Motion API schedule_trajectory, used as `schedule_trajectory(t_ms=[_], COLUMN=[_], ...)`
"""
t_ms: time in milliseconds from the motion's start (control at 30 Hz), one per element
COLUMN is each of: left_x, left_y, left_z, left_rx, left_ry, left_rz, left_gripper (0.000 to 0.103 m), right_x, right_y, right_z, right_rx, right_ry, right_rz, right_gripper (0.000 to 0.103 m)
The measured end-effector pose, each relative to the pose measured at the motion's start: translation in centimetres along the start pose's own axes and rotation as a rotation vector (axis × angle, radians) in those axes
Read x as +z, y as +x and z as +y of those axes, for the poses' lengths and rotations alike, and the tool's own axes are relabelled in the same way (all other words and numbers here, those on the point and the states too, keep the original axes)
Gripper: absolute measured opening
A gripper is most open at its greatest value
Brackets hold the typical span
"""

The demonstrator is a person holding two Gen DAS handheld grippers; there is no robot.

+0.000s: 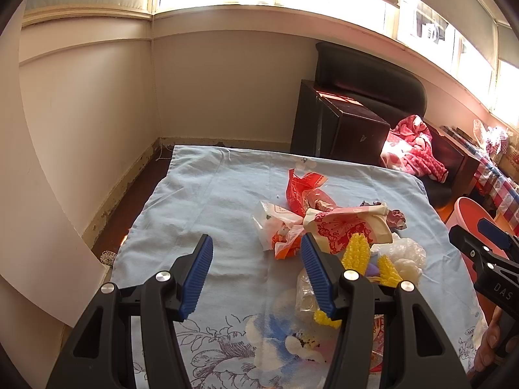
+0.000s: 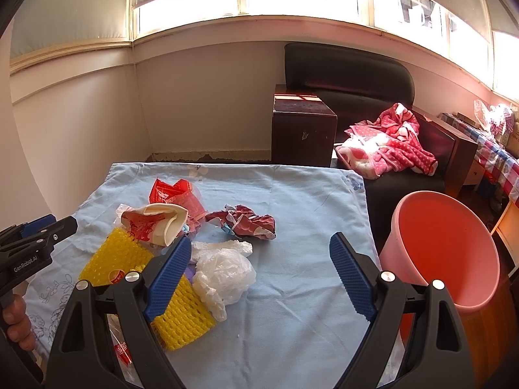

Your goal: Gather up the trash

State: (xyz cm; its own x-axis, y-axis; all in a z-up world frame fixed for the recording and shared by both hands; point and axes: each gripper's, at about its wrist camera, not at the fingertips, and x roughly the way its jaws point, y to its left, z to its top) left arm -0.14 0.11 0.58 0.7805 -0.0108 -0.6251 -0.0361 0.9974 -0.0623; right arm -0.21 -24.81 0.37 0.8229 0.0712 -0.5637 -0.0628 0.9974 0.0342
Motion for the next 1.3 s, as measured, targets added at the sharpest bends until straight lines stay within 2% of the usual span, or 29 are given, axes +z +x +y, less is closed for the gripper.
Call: schedule_trajectory(t_ms=[333, 600, 633, 767, 967, 1067, 1200, 1300], left_x=[0.5, 0.0, -0.1, -0.4, -1.4, -1.9, -2.4, -2.7], left_y=[-1.5, -1.3, -1.4, -1.3, -1.5, -1.0, -0.2, 0.4], left_z=[-0.5, 0.5, 0.7, 1.1, -0.1, -1.1, -2.3, -3.0], left_rx=[-0.013, -0.061, -0.073, -0.144, -0.253, -0.285, -0.313, -0.312], left_ry=[0.002, -0.022, -0.028, -0.046, 0.005, 0.039, 0.076, 0.093], left_rz=[-0.011, -0.023, -0.023, -0.010, 0.005, 0.025, 0.049, 0.064], left_gripper=[0.056, 0.056, 0.056, 0.056, 0.056, 0.049, 0.040, 0.040], right_x=[0.1, -0.2, -0.3, -0.6, -1.4, -1.8, -2.2, -2.4], right_y=[-0.2, -0.1, -0.1, -0.1, 0.3, 0.5, 0.6, 0.8], right_z=[0.0, -0.1, 0.0, 0.0, -0.1, -0.1, -0.1, -0.1], right_rx=[0.028, 0.047, 0.052, 0.073, 0.124, 0.151, 0.174, 0.190], right_ry=[0.011, 0.005, 0.004, -0.004, -0.004, -0.003, -0.007, -0.005], right_rz=[0.014, 0.018, 0.021, 0.030, 0.069, 0.092, 0.108, 0.118], right_gripper=[0.088, 0.087, 0.083, 0.077, 0.062, 0.056, 0.055, 0.055])
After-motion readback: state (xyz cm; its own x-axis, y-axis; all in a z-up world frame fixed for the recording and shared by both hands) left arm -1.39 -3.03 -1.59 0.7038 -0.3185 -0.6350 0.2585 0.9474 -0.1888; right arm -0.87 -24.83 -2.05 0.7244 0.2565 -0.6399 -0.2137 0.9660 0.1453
